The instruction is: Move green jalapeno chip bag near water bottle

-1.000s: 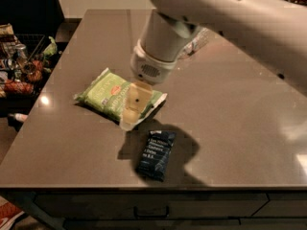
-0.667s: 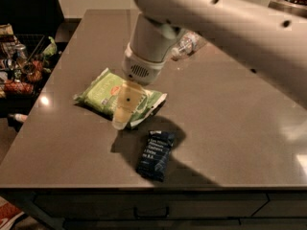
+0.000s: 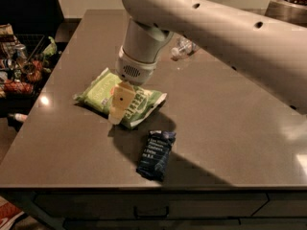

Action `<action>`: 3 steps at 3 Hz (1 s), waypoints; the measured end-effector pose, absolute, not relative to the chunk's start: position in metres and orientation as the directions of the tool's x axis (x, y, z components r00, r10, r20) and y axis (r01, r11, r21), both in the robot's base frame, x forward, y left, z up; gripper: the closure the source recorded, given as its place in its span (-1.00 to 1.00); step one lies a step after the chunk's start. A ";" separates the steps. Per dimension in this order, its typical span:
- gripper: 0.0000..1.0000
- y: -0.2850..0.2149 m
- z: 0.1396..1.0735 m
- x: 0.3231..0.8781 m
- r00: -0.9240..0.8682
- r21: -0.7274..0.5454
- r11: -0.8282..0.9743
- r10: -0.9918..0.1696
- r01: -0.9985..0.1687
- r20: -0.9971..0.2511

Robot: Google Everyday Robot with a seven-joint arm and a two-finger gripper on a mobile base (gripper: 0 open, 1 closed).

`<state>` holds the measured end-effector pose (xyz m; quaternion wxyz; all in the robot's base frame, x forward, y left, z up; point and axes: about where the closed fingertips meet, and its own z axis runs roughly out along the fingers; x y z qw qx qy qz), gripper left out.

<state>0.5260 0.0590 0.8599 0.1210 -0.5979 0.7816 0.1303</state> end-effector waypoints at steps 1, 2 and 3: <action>-0.19 0.060 0.856 0.530 -0.273 0.060 0.269 -0.900 -0.961 -0.339; 0.30 0.055 0.858 0.534 -0.288 0.053 0.287 -0.895 -0.956 -0.341; 0.74 0.037 0.872 0.543 -0.291 0.004 0.306 -0.899 -0.952 -0.327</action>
Offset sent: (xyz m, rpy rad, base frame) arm 0.0141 -0.0109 0.0006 -0.0053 -0.0119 -0.0636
